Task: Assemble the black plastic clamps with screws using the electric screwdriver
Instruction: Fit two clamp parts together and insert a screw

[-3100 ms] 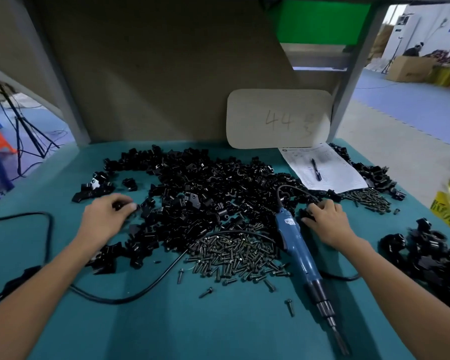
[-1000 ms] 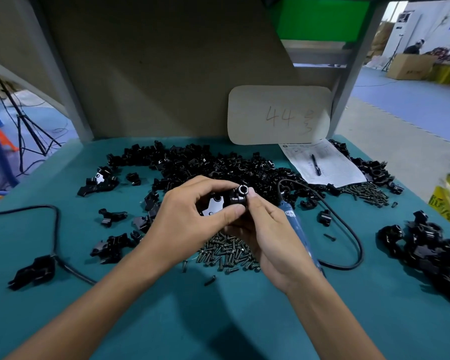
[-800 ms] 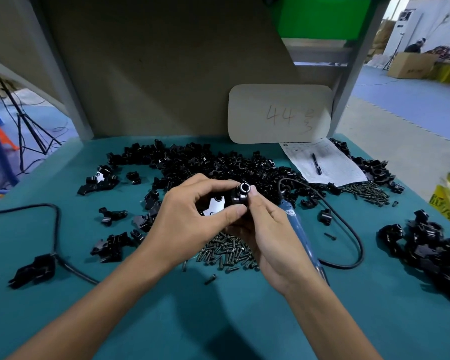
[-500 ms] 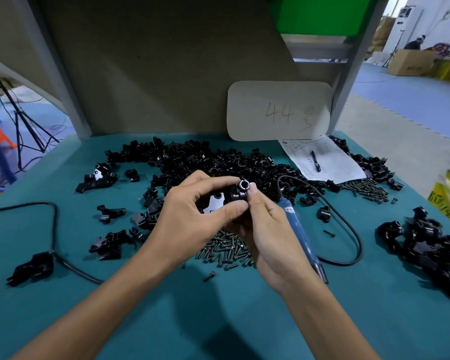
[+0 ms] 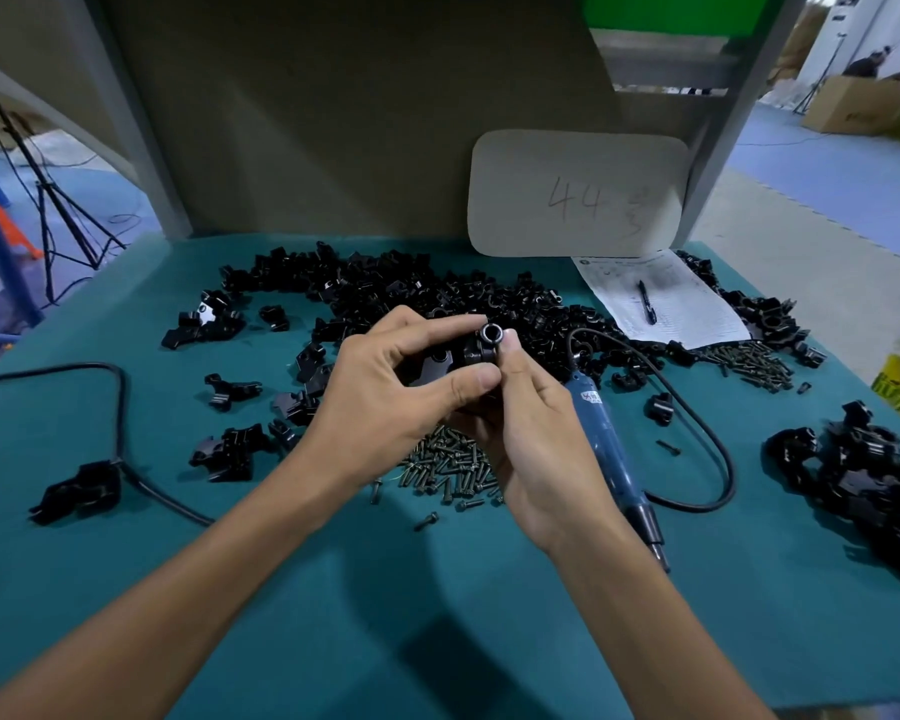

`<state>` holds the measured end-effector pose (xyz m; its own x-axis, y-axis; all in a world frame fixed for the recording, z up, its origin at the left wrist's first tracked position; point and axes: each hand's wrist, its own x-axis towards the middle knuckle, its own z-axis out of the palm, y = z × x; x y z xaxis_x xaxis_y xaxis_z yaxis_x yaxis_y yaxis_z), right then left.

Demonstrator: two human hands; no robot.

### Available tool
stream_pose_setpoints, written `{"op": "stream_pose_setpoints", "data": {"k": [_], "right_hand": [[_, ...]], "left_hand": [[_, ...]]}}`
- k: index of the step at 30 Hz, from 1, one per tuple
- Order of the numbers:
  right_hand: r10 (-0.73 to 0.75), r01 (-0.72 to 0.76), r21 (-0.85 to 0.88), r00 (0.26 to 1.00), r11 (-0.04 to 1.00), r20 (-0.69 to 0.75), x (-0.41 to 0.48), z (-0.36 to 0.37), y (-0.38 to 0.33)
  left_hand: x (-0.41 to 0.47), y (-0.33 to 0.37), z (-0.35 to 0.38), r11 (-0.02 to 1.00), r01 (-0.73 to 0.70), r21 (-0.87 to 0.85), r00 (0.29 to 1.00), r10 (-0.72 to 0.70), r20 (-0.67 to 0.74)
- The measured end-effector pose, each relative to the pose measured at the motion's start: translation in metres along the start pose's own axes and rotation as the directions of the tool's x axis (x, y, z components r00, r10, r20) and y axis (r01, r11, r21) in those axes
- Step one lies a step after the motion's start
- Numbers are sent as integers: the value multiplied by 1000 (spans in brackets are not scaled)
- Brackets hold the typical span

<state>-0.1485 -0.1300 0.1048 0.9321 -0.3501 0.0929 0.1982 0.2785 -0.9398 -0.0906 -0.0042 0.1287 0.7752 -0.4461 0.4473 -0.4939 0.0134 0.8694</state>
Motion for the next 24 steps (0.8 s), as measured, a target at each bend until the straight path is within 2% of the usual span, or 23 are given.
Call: {"op": "stream_pose_setpoints", "data": {"k": [6, 7, 9, 11, 12, 13, 15, 17, 18, 19, 20, 21, 23, 24], "right_hand": [[33, -31, -22, 997, 999, 69, 2, 4, 5], [31, -25, -81, 997, 996, 73, 1, 3, 12], [-41, 75, -369, 994, 926, 99, -2, -8, 30], [-90, 236, -715, 968, 658, 236, -9, -29, 54], [-40, 294, -812, 947, 504, 318, -14, -40, 68], [35, 337, -865, 926, 372, 376, -19, -49, 82], [159, 358, -918, 909, 173, 385, -23, -55, 103], [198, 327, -942, 921, 75, 335, -21, -51, 108], [188, 315, -946, 927, 71, 323, -20, -49, 107], [155, 306, -944, 934, 119, 322, -19, -47, 101], [102, 288, -929, 943, 230, 318, -18, -46, 91], [38, 255, -888, 956, 384, 291, -17, -45, 78], [-29, 147, -723, 985, 674, 173, -12, -45, 45], [-56, 126, -618, 990, 776, 131, -9, -43, 28]], "left_hand": [[3, -9, -2, 1000, -4, 14, 1000, 4, -27], [3, -11, -4, 999, -3, 33, 999, 5, -37], [5, -14, -10, 997, -3, 76, 998, 8, -61], [5, -16, -18, 995, 8, 98, 996, 0, -84], [5, -16, -21, 995, 16, 100, 996, -7, -91], [4, -17, -24, 994, 23, 103, 996, -14, -93], [3, -16, -26, 992, 32, 123, 996, -22, -82], [2, -15, -24, 988, 24, 151, 998, -14, -68], [1, -15, -23, 986, 15, 163, 998, -5, -60], [0, -15, -23, 985, 6, 173, 999, 3, -51], [-1, -15, -23, 984, -1, 176, 999, 9, -45], [-1, -15, -24, 985, -7, 172, 999, 15, -44], [-1, -14, -25, 987, -10, 161, 998, 19, -52], [-1, -13, -26, 987, -13, 158, 998, 22, -57]]}}
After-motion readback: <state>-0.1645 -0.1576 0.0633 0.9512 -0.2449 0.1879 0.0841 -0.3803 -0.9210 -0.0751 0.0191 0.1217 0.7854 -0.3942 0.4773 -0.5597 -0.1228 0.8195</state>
